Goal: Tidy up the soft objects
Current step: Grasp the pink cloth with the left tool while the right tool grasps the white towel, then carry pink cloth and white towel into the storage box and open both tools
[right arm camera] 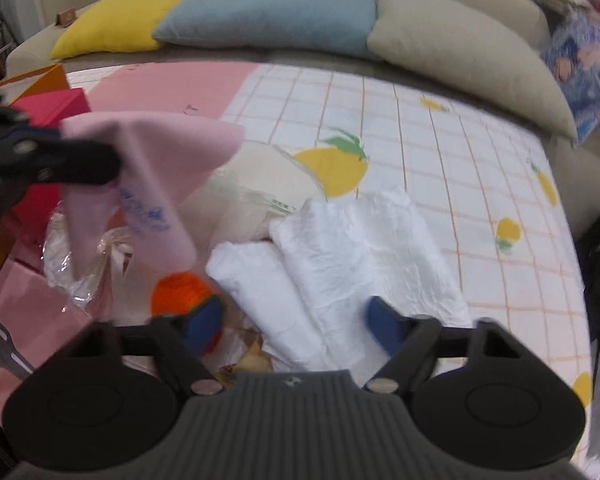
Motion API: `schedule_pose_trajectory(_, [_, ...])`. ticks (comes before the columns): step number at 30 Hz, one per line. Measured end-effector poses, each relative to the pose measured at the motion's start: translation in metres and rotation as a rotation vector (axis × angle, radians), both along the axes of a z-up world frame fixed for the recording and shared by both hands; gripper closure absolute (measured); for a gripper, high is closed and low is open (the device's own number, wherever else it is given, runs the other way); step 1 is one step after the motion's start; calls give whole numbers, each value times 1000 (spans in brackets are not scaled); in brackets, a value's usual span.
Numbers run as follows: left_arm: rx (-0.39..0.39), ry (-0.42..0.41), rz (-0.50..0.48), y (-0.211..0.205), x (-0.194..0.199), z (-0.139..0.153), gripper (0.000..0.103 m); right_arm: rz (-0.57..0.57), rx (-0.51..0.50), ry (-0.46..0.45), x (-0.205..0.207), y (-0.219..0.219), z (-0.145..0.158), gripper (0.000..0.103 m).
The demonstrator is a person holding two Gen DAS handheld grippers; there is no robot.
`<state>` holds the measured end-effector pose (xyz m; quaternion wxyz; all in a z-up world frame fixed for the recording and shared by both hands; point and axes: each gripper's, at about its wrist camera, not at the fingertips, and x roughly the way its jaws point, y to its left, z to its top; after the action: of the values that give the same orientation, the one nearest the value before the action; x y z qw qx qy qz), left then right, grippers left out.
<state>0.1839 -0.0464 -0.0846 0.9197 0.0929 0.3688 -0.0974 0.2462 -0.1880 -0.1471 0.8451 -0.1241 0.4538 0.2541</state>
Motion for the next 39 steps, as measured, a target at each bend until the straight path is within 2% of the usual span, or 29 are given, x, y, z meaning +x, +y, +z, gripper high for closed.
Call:
schedule_pose_trajectory(7, [-21, 2, -1, 0, -2, -2, 101, -134, 189, 96, 7, -33, 15, 72])
schedule_pose_trajectory(9, [-28, -3, -4, -1, -3, -1, 101, -157, 225, 118, 9, -40, 19, 80])
schedule_pose_trajectory(10, [-31, -6, -4, -1, -4, -1, 101, -167, 236, 120, 10, -42, 21, 89])
schedule_pose_trajectory(11, [-33, -9, -5, -1, -5, 0, 101, -181, 245, 116, 9, -45, 24, 92])
schedule_pose_trajectory(16, [-41, -21, -4, 2, -11, 5, 101, -192, 260, 91, 0, -52, 40, 94])
schedule_pose_trajectory(22, [-63, -38, 0, 4, -23, 19, 101, -169, 252, 18, -31, -46, 69, 95])
schedule_pose_trajectory(32, [-79, -97, 28, 14, -53, 50, 101, -136, 356, -35, -76, -31, 109, 95])
schedule_pose_trajectory(39, [-98, -150, 104, 42, -70, 75, 101, -73, 424, -75, -92, -4, 139, 96])
